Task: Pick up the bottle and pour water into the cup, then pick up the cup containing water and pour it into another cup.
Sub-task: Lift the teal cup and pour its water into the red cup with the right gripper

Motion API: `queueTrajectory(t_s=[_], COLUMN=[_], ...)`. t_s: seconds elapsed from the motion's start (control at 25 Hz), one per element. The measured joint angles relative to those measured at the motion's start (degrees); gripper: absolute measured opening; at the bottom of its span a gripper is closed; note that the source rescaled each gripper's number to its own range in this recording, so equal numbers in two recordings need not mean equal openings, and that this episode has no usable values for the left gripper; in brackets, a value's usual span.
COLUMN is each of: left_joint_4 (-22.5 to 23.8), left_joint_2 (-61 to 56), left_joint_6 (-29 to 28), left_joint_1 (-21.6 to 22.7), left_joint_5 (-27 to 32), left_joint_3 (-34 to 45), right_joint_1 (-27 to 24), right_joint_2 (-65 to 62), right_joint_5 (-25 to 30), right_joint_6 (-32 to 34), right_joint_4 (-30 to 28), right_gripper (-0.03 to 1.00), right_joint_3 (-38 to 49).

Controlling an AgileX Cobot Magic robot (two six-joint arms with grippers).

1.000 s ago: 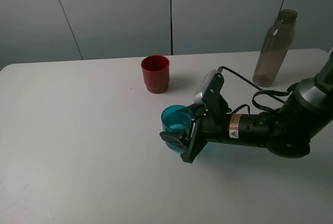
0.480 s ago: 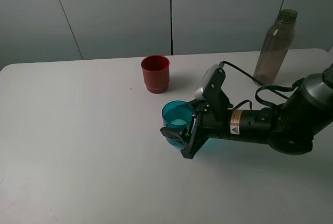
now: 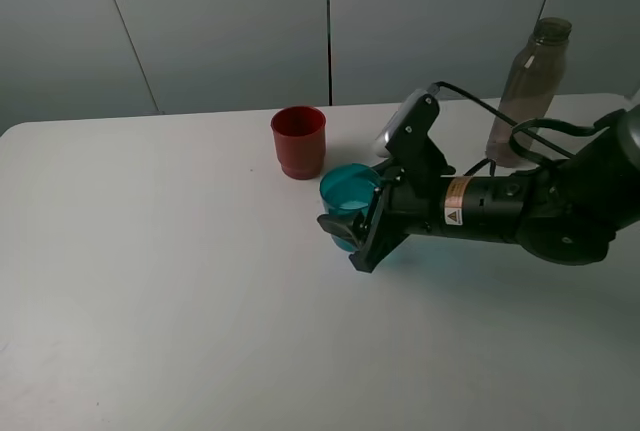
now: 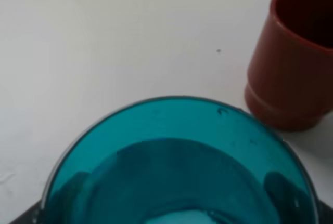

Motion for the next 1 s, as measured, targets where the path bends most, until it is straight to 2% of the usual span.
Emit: queueTrajectory(t_s=[0.08,0.32,0.68,1.0], left_joint_4=[0.0,0.0,0.0,0.0], left_joint_2=[0.0,0.0,0.0,0.0], left_joint_6=[0.0,0.0,0.1,0.1], left_joint_1=[0.0,0.0,0.0,0.0], left_joint_5=[0.0,0.0,0.0,0.0], left_joint_3=[0.0,0.0,0.0,0.0], right_joint_1=[0.0,0.0,0.0,-3.36], right_joint_2=[-1.03,-1.64,-2.7,-2.83], right_joint_5=[2.69,6.2,21.99,29.34], right_joint_6=[0.55,4.56,6.02,6.12], right_joint_4=[0.21,3.49,4.66,3.05], right_gripper=[0.12,0.12,0.12,0.12], right_joint_3=[-1.74,-6.84,-15.8,-23.67])
